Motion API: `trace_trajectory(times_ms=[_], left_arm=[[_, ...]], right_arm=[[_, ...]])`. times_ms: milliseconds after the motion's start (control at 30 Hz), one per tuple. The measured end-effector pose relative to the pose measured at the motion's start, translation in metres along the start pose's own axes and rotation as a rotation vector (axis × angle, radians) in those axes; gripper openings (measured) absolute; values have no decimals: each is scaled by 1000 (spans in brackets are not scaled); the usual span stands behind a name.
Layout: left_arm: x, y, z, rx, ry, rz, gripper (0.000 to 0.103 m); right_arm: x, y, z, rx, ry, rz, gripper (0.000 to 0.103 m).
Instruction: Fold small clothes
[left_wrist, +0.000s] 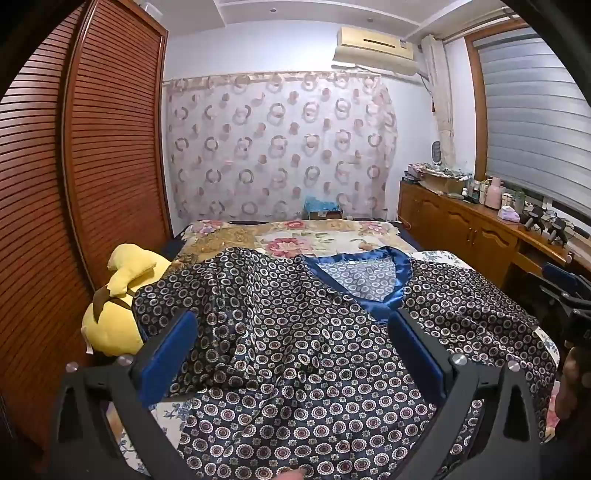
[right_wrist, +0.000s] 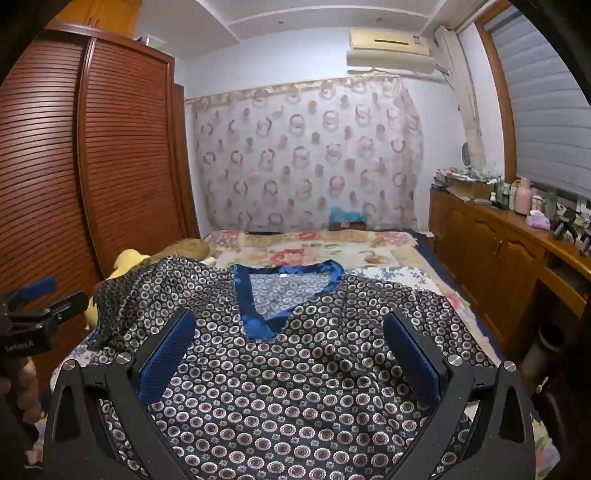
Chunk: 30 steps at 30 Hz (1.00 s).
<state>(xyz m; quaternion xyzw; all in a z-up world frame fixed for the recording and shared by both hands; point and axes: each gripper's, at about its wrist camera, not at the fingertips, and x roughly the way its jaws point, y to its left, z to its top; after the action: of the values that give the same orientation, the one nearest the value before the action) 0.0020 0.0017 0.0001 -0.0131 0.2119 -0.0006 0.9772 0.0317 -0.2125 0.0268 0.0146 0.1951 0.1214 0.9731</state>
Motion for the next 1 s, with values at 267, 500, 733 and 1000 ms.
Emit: trace_trajectory(times_ms=[267, 500, 733, 1000], left_arm=[[-2, 1, 3, 10, -18, 0, 103], [-1, 2, 4, 12, -24, 4, 103], [-10, -7, 1, 14, -33, 15, 103], [-10, -5, 2, 12, -35, 16, 103]], right_arm=[[0, -1, 0, -2, -2, -2, 103], [0, 1, 0, -7, -3, -1, 103], [0, 1, 0, -7, -4, -2, 103], [0, 1, 0, -6, -5, -1, 103]])
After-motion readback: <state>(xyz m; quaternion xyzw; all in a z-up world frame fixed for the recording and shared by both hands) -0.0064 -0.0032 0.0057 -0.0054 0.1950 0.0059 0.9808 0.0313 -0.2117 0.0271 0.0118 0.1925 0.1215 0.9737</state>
